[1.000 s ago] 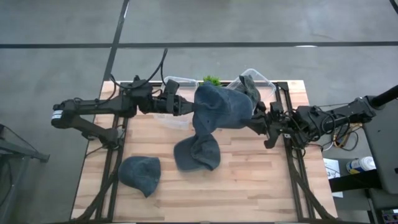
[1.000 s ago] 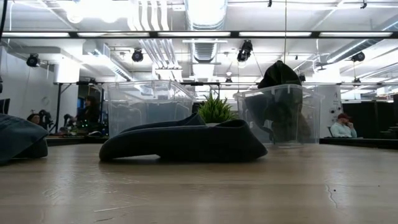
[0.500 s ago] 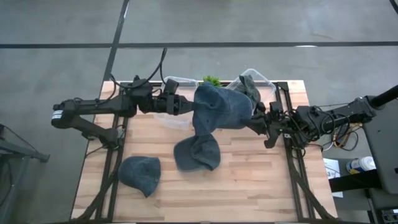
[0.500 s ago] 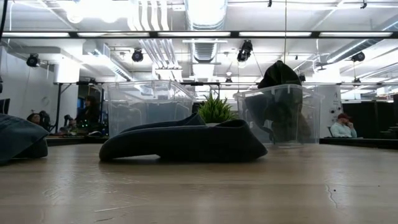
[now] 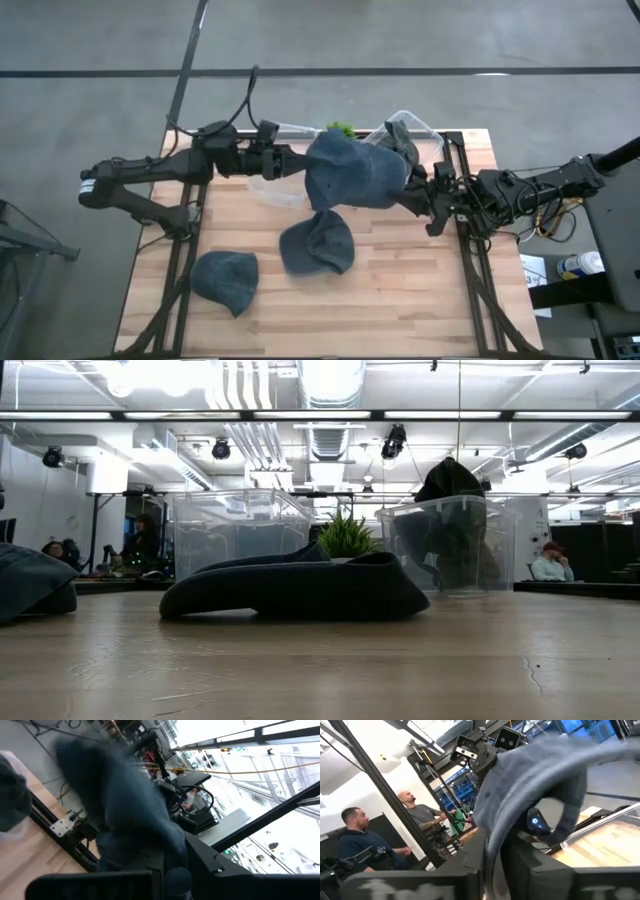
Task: Pick & Place hat
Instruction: Put the right blue cap in the left transparent bin
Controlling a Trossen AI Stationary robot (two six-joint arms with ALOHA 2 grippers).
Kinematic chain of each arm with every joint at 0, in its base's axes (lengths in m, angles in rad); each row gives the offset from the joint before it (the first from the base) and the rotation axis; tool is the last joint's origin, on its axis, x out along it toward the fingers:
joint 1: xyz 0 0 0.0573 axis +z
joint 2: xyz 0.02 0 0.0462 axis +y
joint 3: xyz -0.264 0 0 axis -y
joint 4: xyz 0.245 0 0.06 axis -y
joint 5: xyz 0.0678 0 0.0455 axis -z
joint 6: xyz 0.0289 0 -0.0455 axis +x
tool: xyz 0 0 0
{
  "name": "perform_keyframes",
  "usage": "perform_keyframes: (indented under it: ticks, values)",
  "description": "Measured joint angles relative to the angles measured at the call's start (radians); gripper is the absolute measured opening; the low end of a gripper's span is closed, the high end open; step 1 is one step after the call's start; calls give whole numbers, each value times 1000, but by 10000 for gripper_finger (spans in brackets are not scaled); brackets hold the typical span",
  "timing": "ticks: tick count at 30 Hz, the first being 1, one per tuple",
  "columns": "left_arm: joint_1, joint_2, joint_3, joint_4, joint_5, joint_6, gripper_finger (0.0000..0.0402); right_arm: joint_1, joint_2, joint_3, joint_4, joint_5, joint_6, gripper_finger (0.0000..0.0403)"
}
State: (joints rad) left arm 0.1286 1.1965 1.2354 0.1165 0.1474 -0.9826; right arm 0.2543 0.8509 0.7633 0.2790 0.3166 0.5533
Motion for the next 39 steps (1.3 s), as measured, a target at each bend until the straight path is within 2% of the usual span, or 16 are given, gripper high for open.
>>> perform_keyframes:
  ticks: [10, 13, 16, 22, 26, 29, 31, 34, 39]
  values:
    - [62, -66, 0, -39, 1, 35, 46, -4, 0, 0, -2, 0, 24, 165]
    - [84, -85, 0, -97, -1, 66, 46, -16, -7, 0, -3, 0, 23, 194]
    - [107, -109, 0, -186, -48, 100, 46, -29, -13, 1, -5, 0, 23, 212]
    - [123, -155, 0, -261, -242, 192, 46, -44, -15, 1, -7, -1, 20, 227]
    - [123, -164, 0, -301, -437, 284, 46, -54, -16, 1, -7, -1, 20, 228]
    - [117, -159, 0, -304, -640, 338, 46, -62, -16, 1, -8, -1, 20, 227]
    - [116, -151, 0, -300, -736, 351, 46, -64, -16, 1, -9, -1, 20, 226]
    - [116, -131, -3, -300, -792, 353, 46, -66, -16, 1, -10, -1, 20, 226]
    - [115, -95, -50, -301, -801, 338, 46, -66, -16, 1, -10, -1, 21, 226]
